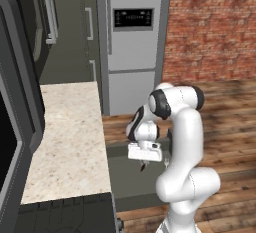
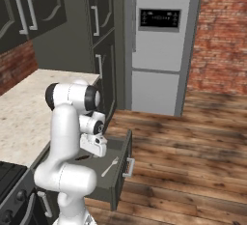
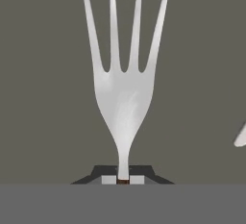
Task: Organize the utensils by type. Pick up the wooden spoons from the counter and place them in the open cabinet. Then pick up the metallic utensils from the counter and place them in the open drawer.
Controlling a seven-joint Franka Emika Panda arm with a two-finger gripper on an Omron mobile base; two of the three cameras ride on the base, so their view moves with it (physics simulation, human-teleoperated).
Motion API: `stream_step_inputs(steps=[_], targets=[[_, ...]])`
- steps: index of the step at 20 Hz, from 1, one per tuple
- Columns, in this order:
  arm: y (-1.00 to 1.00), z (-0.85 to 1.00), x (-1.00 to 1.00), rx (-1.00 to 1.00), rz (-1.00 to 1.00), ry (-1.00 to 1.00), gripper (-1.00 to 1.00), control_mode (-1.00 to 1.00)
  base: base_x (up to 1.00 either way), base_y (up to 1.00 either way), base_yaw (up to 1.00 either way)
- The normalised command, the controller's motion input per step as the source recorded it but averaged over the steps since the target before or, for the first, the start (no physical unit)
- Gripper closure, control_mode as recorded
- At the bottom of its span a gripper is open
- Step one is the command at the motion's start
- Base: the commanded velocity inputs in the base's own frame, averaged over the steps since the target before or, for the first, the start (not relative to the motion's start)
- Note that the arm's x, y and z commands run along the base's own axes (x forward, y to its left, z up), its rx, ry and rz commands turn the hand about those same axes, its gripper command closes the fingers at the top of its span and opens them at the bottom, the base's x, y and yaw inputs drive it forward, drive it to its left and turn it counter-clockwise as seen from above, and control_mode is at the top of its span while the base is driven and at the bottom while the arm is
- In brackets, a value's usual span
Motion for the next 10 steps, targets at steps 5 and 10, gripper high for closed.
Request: stream_step_inputs(steps=[5,10], targets=[[0.08,-0.18,-0.01,0.00,0.00,0.00,1.00,-1.00,0.00,0.00,0.00],[0.00,-0.17,0.00,0.00,0.00,-0.02,1.00,-1.00,0.00,0.00,0.00]])
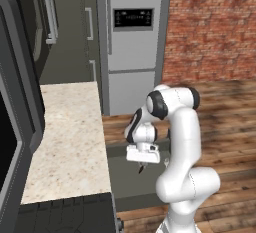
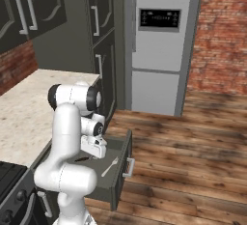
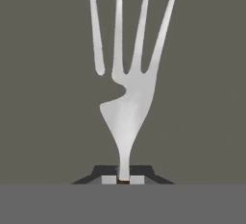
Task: Organize the utensils by type. Pick up the wooden spoons from the counter and place them in the open cabinet. Then pick up the metallic utensils from the counter and place them in the open drawer.
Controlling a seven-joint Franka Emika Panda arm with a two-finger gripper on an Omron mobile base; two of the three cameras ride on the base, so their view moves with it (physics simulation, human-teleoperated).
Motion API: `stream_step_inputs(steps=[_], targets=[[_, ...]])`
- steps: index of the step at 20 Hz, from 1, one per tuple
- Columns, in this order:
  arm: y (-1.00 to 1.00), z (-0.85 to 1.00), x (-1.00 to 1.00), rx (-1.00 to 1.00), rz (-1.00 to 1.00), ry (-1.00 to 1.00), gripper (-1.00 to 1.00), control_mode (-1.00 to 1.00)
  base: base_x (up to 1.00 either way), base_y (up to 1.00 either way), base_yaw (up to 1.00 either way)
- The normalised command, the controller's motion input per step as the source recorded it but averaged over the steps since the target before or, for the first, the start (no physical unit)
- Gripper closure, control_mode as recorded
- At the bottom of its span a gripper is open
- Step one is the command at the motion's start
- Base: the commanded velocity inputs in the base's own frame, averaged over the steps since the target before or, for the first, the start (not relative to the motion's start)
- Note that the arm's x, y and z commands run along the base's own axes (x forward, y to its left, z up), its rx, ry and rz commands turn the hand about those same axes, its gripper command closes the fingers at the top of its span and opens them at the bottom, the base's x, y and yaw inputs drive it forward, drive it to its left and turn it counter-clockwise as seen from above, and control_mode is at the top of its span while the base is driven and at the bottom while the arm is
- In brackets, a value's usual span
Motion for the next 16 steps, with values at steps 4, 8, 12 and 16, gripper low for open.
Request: stream_step_inputs(steps=[4,8,12,16], targets=[[0.00,-0.14,-0.01,0.00,0.00,-0.02,-1.00,-1.00,0.00,0.00,0.00],[0.00,-0.04,0.00,0.00,0.00,0.00,-1.00,-1.00,0.00,0.00,0.00],[-0.02,0.07,-0.05,0.00,0.00,-0.01,-1.00,-1.00,0.00,0.00,0.00],[0.00,0.43,-0.09,0.00,0.00,0.00,-1.00,-1.00,0.00,0.00,0.00]])
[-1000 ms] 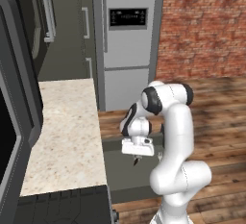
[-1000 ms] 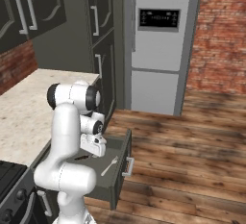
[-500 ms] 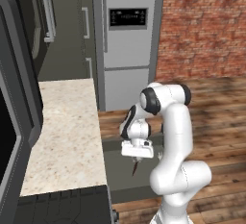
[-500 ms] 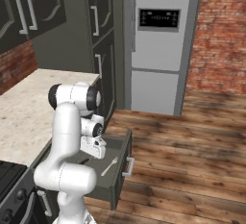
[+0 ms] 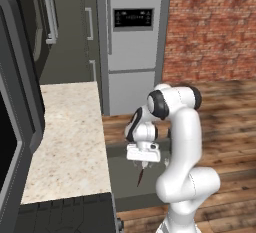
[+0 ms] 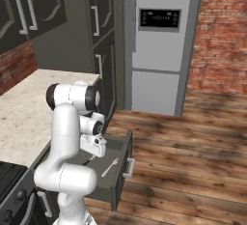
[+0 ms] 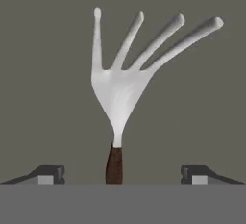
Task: Organize the utensils by type. Pick up the wooden spoons from the counter and place them in the open cabinet. Then pick up the metallic utensils from the counter and place them in the open drawer.
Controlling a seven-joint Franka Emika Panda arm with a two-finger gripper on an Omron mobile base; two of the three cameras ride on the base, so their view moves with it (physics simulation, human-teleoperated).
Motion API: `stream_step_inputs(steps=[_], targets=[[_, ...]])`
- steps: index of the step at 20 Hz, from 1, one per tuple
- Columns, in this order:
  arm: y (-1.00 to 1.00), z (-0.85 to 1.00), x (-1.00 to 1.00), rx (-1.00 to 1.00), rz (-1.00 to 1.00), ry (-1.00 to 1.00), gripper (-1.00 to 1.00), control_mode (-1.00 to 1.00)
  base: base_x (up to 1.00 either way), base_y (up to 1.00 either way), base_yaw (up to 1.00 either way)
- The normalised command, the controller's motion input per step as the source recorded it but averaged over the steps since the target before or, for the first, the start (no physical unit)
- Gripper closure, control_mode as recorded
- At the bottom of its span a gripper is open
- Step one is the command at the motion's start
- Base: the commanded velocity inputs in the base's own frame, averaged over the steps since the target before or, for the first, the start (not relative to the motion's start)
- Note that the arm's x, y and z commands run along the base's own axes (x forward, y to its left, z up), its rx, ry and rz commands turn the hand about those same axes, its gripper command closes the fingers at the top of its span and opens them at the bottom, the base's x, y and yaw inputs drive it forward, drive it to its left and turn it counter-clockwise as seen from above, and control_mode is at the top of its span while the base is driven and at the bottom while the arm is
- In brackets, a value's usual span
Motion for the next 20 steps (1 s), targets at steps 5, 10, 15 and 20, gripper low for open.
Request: stream_step_inputs(steps=[5,10,15,20], targets=[[0.00,0.76,-0.18,0.01,0.02,-0.03,-1.00,-1.00,0.00,0.00,0.00],[-0.01,0.83,-0.35,0.00,0.14,-0.07,-1.00,-1.00,0.00,0.00,0.00],[-0.09,0.74,-0.42,-0.01,0.21,-0.19,-1.00,-1.00,0.00,0.00,0.00],[-0.28,0.64,-0.50,0.00,0.24,-0.21,-1.00,-1.00,0.00,0.00,0.00]])
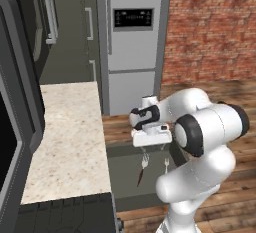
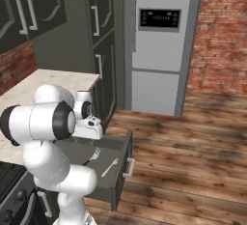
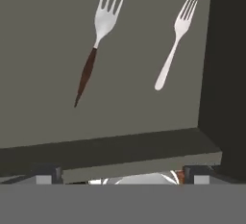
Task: Organize the utensils by type. Pick up the wooden spoons from the counter and place them in the open cabinet. Then pick up the metallic utensils from the counter and place them in the open drawer.
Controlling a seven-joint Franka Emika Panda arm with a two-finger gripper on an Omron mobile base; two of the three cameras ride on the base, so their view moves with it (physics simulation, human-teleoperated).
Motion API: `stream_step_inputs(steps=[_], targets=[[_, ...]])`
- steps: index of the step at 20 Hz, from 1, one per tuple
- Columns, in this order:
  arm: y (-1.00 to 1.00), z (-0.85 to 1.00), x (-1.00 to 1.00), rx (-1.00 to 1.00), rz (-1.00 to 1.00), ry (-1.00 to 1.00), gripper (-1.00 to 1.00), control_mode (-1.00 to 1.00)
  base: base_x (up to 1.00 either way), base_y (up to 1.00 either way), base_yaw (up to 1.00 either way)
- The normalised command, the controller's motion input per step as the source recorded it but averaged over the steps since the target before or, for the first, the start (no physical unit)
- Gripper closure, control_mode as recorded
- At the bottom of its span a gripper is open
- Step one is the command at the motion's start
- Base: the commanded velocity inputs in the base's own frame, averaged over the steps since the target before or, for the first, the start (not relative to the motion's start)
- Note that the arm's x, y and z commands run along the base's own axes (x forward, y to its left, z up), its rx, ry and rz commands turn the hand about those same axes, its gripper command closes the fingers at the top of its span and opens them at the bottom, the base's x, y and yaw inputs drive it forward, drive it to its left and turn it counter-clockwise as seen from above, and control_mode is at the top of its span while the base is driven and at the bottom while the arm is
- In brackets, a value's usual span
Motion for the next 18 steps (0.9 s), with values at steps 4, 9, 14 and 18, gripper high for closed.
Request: stream_step_inputs(steps=[4,9,14,18], targets=[[-0.30,0.49,-0.40,0.00,0.24,-0.19,-1.00,-1.00,0.00,0.00,0.00],[-0.23,0.49,-0.42,0.00,0.20,-0.18,-1.00,-1.00,0.00,0.00,0.00],[-0.18,0.50,-0.59,0.00,0.12,-0.24,-1.00,-1.00,0.00,0.00,0.00],[-0.13,0.39,-0.68,0.02,0.05,-0.30,-1.00,-1.00,0.00,0.00,0.00]])
